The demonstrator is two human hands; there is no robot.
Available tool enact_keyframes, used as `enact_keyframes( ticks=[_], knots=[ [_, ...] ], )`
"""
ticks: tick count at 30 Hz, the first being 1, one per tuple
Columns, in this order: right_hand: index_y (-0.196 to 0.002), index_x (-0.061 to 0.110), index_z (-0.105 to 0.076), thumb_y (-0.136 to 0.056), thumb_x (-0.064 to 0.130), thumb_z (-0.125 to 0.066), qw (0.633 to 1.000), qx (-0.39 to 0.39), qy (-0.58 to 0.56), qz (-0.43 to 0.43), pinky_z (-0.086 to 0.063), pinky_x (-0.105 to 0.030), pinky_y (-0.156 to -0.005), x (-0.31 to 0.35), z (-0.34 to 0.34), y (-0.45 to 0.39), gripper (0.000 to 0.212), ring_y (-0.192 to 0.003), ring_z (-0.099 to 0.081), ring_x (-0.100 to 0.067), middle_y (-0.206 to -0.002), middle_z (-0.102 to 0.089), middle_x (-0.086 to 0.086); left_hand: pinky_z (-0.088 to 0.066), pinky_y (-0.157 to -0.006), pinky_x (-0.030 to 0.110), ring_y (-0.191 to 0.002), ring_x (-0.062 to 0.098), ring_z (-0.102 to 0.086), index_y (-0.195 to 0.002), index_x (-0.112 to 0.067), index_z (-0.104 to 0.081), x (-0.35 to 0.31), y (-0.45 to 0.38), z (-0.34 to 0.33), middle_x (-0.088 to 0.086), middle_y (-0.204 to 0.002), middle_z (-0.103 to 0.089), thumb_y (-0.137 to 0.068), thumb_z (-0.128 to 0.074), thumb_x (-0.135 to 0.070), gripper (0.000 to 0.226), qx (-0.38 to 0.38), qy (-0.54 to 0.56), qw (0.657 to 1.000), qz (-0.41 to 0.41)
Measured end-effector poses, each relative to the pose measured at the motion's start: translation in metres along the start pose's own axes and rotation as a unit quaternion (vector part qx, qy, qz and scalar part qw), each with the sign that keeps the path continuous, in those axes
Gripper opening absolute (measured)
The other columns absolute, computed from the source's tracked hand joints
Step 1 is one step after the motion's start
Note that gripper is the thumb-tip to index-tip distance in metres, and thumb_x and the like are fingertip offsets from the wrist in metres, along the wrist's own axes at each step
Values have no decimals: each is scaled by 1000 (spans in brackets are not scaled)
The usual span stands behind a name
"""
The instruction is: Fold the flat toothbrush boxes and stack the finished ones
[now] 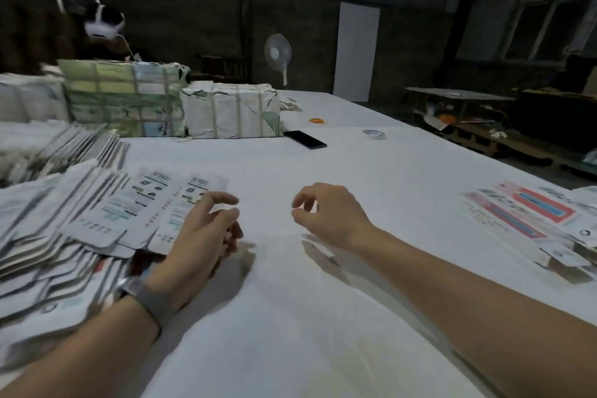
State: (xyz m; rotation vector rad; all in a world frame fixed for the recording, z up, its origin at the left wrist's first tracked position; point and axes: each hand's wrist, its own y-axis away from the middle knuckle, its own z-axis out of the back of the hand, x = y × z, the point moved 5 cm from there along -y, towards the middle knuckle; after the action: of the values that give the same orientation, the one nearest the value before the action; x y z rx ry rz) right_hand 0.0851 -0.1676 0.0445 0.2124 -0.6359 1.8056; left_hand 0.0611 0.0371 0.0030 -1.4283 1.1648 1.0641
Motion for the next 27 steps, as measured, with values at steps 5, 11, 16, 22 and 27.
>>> enact_keyframes(
  ticks=[5, 11, 16, 22, 27],
  knots=[
    [-78, 36, -62, -87, 29, -63, 991, 3, -125, 41, -52, -33, -76, 67, -56, -16, 12, -77, -60, -14, -79, -67, 9, -41, -48, 27, -49, 10, -49, -89, -25, -59, -13, 7, 5, -5, -55, -58, -93, -53, 1, 27, -55, -165, 973, -151],
    [-68, 33, -65, -87, 16, -61, 973, -5, -230, 22, -42, -23, -59, 50, -71, -19, 26, -57, -53, -3, -59, -61, 15, -43, -59, 23, -68, 6, -53, -94, -28, -59, -40, 21, -5, -13, -69, -57, -84, -57, -19, 14, -82, -399, 854, -324],
    [-76, 25, -72, -87, 11, -61, 951, -31, -306, -20, -45, -15, -58, 42, -73, -24, 20, -59, -59, -4, -63, -66, 10, -29, -111, 47, -139, 29, -30, -140, -33, -37, -14, 5, 11, -5, -147, -42, -87, -53, -27, 55, -48, -619, 777, -101],
    [-77, 26, -72, -87, 14, -60, 944, -26, -328, -34, -45, -15, -57, 39, -76, -27, 20, -60, -58, -5, -60, -64, 13, -34, -103, 45, -130, 26, -47, -145, -32, -31, -9, 7, 11, -1, -154, -37, -90, -31, -27, 55, -10, -690, 718, -93],
    [-74, 28, -70, -88, 12, -60, 940, -36, -338, -39, -44, -13, -54, 38, -74, -28, 23, -63, -59, -7, -60, -64, 13, -40, -87, 41, -114, 26, -58, -139, -28, -30, -8, 8, 6, -3, -134, -51, -99, -43, -43, 45, -24, -702, 702, -117]
  ],
)
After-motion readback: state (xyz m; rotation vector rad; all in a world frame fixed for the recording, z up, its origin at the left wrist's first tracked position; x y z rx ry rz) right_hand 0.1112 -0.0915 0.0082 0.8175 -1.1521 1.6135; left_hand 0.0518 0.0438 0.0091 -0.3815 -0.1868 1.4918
